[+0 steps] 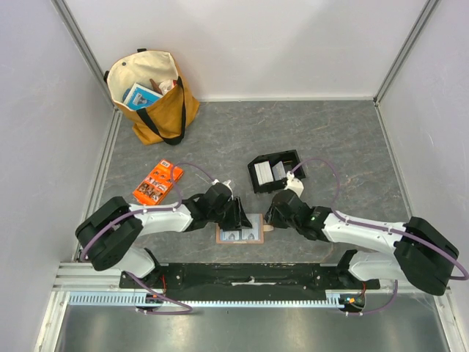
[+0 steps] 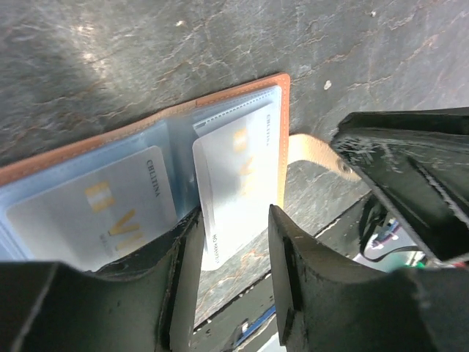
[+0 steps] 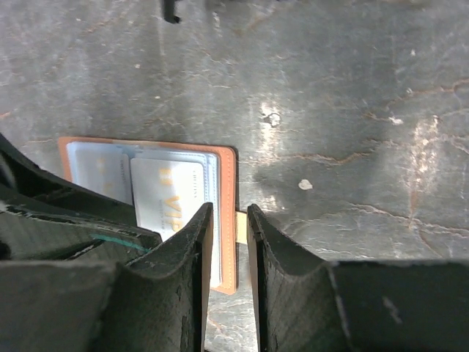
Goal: Put the credit cards into the card holder
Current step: Insert the credit card into the card holder, then turn over the card slot in the card holder.
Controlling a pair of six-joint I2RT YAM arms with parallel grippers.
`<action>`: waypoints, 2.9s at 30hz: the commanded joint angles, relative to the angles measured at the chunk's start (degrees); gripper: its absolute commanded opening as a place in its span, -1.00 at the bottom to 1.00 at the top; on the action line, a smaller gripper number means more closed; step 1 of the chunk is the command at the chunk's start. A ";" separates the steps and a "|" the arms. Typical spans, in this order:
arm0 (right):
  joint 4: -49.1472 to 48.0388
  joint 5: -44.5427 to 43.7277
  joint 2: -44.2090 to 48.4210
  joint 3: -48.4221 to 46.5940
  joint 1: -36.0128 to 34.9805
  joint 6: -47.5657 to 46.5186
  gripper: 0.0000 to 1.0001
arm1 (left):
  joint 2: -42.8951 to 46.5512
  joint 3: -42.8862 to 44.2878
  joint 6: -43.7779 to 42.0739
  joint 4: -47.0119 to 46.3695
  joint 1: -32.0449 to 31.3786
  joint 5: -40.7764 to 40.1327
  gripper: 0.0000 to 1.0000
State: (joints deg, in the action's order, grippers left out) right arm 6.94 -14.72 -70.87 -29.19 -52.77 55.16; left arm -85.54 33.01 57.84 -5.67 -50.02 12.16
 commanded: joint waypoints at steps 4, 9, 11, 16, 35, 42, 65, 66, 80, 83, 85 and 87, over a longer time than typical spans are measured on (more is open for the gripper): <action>-4.29 4.78 0.13 -3.07 -0.31 -4.09 -0.36 | 4.23 3.11 -7.66 13.31 -0.17 -6.45 0.07; -11.05 9.52 -4.79 -3.24 -1.28 -3.13 -0.37 | 7.13 3.20 -8.27 17.27 -0.17 -9.52 0.13; -13.52 11.37 -6.81 -3.50 -1.80 -2.78 -0.38 | 9.15 2.93 -8.36 18.33 -0.17 -10.66 0.17; -16.17 13.23 -10.77 -5.52 -3.30 -2.51 -0.40 | 14.16 1.71 -8.97 19.39 0.01 -11.99 0.35; -4.30 7.51 -19.65 -6.67 -2.51 -1.72 -0.51 | 23.31 -5.06 -18.47 22.38 19.78 -6.02 0.64; -4.04 7.60 -20.89 -6.41 -1.46 -3.12 -0.52 | 18.40 -8.67 -18.56 13.68 20.31 2.95 0.60; -4.39 7.78 -21.06 -6.32 -0.93 -3.56 -0.52 | 20.94 -16.22 -12.06 -5.47 24.27 20.17 -0.48; -4.30 7.78 -21.24 -6.32 -0.93 -3.56 -0.52 | 20.59 -16.58 -11.27 -6.97 24.35 20.88 -0.49; -4.57 7.86 -20.63 -6.58 -0.84 -3.56 -0.52 | 19.80 -17.11 -10.64 -8.22 24.36 21.85 -0.61; -6.14 9.00 -18.87 -6.49 -0.75 -4.00 -0.52 | 18.83 -15.53 -12.14 -3.58 24.44 20.19 -0.80; -8.50 9.88 -17.12 -6.06 -0.84 -4.00 -0.49 | 18.04 -14.65 -12.67 -0.14 24.44 17.73 -0.94; -8.87 10.67 -16.14 -6.93 -0.84 -4.62 -0.48 | 17.42 -14.38 -13.28 1.79 24.36 15.97 -0.97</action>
State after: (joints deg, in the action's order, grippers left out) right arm -5.63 -4.10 -88.36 -37.01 -53.82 53.15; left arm -66.67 16.73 45.98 -9.26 -25.47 30.79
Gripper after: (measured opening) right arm 0.253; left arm 0.041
